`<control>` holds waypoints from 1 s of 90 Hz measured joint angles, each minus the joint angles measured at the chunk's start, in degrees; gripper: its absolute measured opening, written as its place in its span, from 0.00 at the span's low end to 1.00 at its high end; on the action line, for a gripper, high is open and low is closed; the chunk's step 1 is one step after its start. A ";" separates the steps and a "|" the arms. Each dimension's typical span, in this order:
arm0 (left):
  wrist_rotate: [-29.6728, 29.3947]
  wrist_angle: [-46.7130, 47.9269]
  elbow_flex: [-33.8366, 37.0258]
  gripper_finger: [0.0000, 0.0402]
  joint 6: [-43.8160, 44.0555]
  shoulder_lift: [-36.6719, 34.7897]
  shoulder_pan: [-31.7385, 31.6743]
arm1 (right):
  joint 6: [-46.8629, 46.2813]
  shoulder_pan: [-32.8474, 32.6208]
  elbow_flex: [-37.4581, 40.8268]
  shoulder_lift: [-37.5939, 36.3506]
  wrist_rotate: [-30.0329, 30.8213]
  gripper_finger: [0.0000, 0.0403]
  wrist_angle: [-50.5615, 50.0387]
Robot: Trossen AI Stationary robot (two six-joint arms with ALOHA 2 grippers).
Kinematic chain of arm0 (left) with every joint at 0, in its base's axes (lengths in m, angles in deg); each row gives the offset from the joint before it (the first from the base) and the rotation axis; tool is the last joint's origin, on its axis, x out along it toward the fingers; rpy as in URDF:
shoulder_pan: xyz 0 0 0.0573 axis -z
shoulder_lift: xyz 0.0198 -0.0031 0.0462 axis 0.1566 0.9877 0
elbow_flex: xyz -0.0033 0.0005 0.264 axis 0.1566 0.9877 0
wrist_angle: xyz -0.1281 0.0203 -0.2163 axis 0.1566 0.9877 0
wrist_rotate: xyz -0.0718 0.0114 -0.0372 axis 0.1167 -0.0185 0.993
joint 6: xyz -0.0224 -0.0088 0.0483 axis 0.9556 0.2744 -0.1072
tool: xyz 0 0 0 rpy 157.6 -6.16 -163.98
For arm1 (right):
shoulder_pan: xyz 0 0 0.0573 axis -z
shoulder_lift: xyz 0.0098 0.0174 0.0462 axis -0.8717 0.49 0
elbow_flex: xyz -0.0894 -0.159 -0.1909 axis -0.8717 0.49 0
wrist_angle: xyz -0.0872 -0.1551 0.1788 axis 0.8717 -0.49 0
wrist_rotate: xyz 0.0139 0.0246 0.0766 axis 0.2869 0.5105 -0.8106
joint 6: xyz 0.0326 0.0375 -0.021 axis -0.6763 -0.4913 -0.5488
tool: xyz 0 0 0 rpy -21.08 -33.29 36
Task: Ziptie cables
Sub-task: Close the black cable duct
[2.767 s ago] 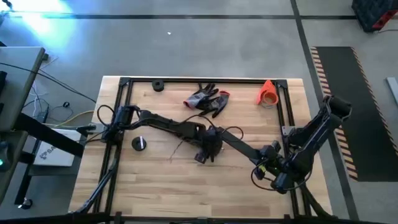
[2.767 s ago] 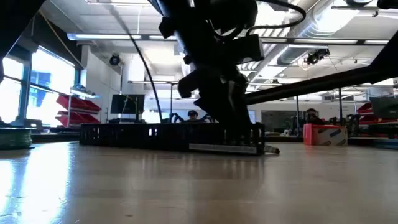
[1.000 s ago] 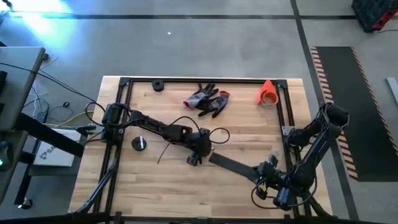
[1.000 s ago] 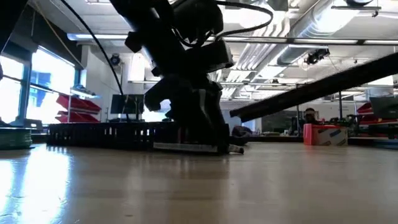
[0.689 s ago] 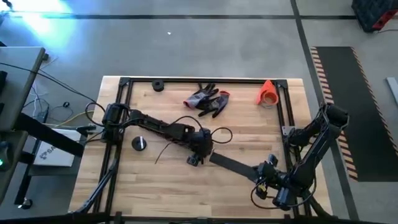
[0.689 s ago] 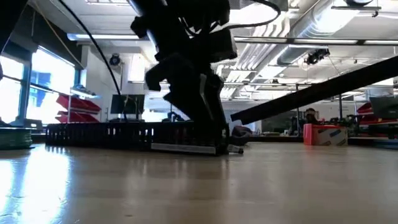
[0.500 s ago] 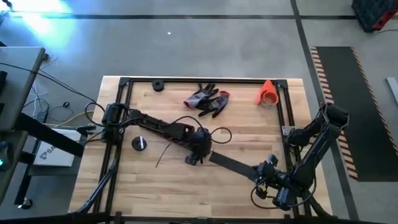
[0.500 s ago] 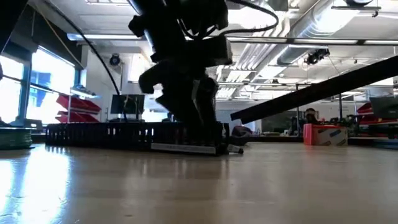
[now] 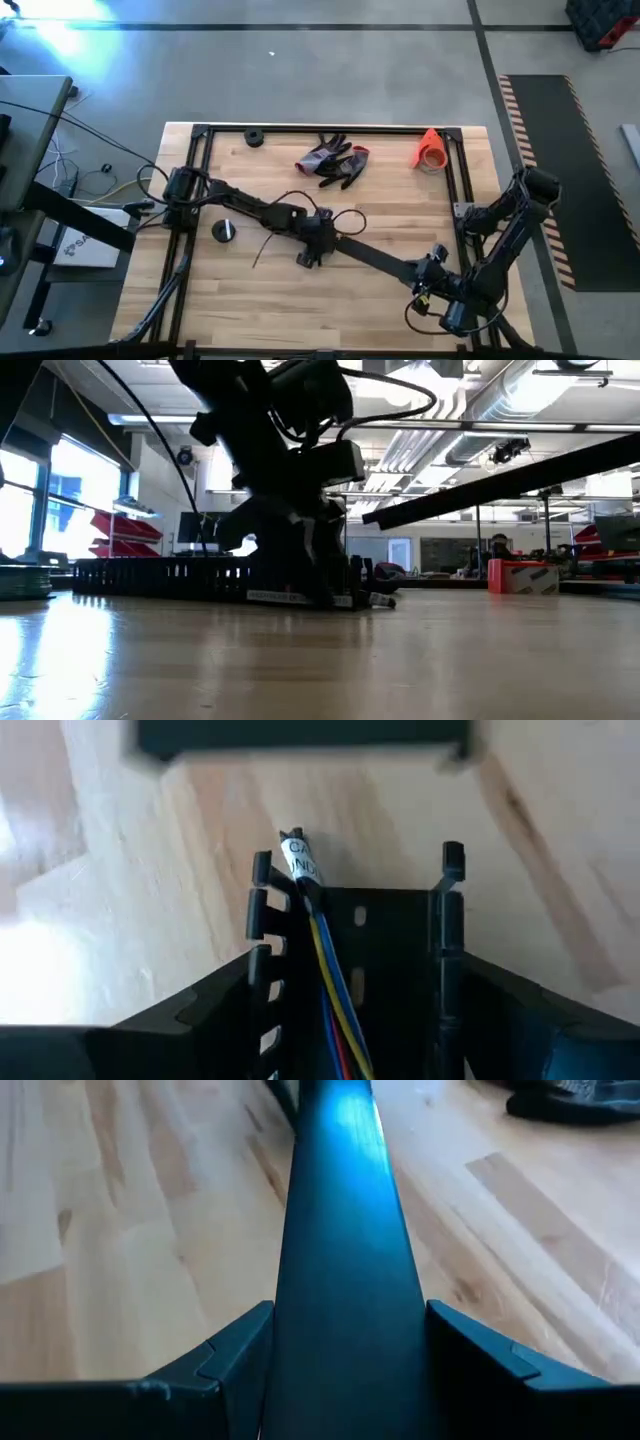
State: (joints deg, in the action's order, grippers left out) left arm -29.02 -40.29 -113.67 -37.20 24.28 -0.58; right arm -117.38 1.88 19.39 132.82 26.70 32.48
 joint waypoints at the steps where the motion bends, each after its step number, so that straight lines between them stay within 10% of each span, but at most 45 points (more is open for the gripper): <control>1: 0.00 -0.02 0.00 0.64 -0.01 0.00 0.05 | 0.14 0.08 0.00 0.01 0.01 0.51 0.09; 55: -0.91 0.21 -0.02 0.62 0.08 -0.04 0.98 | -2.69 0.03 1.32 7.79 1.02 0.51 7.27; 90: -0.88 0.45 -0.02 0.62 0.12 -0.07 1.03 | -2.31 -2.41 17.02 4.44 6.69 0.51 34.81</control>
State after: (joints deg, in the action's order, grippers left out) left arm -29.90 -39.84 -113.69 -37.08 24.22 0.44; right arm -119.69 -0.53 36.41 137.26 33.39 67.29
